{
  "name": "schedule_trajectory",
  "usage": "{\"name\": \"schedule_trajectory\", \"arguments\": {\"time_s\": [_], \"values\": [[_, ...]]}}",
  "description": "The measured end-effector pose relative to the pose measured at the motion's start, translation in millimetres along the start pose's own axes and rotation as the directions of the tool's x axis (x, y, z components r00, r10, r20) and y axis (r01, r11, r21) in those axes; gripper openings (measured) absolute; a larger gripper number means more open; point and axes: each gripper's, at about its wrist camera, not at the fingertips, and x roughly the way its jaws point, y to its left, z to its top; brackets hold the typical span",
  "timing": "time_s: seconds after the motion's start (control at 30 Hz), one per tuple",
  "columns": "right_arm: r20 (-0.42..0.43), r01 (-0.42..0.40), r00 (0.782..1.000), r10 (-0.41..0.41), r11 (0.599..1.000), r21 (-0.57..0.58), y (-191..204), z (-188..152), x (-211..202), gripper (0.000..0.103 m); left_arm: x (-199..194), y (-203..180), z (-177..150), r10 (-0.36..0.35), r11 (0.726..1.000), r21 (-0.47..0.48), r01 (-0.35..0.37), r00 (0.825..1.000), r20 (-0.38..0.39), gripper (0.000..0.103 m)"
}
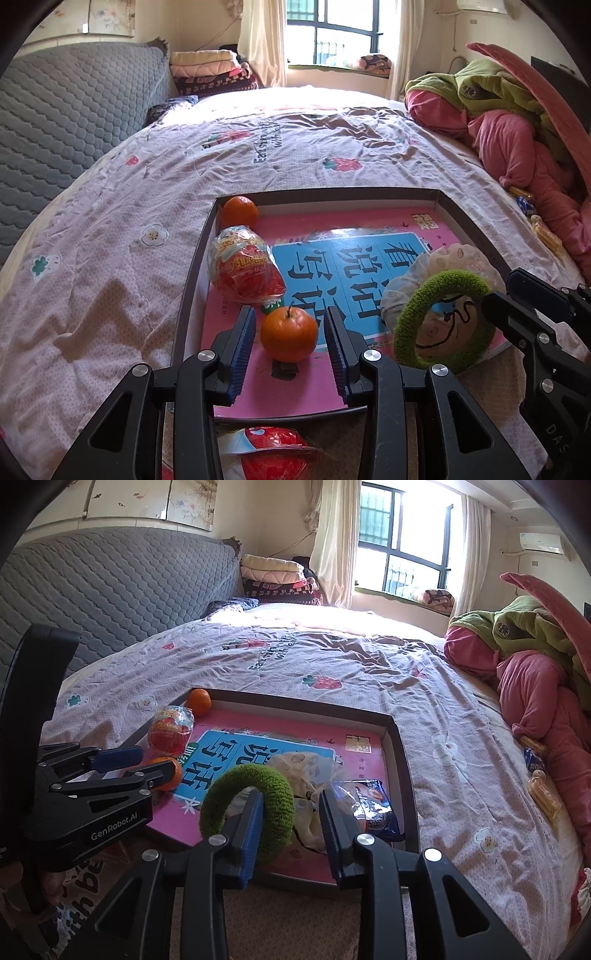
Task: Organize objects
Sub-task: 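Lower and release the orange in the tray with the left tool while the right tool releases the ring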
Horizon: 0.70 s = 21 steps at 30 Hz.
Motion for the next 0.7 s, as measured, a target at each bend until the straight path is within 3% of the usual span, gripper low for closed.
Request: {"name": "schedule_trajectory", "arguments": {"time_s": [0.43,0.57,0.7], "values": [[0.062,-0.035,0.998,0.033,0.999,0.039,-3,8,-25,0.038,-27,25,-11,0.035,0.997,-0.064,-0.032,0.998,0.053,0.045],[0.078,-0.047,0.996,0.044,0.998,0.048,-4,10,-32,0.039,-42,33,-12,0.043,0.997,-0.061,-0.038,0.995,0.09,0.053],[0.097,-0.045,0.994,0.04,0.998,0.052,-6,10,-40,0.049,-56,44,-14,0.045,0.997,-0.07,-0.037,0.992,0.118,0.056]]}}
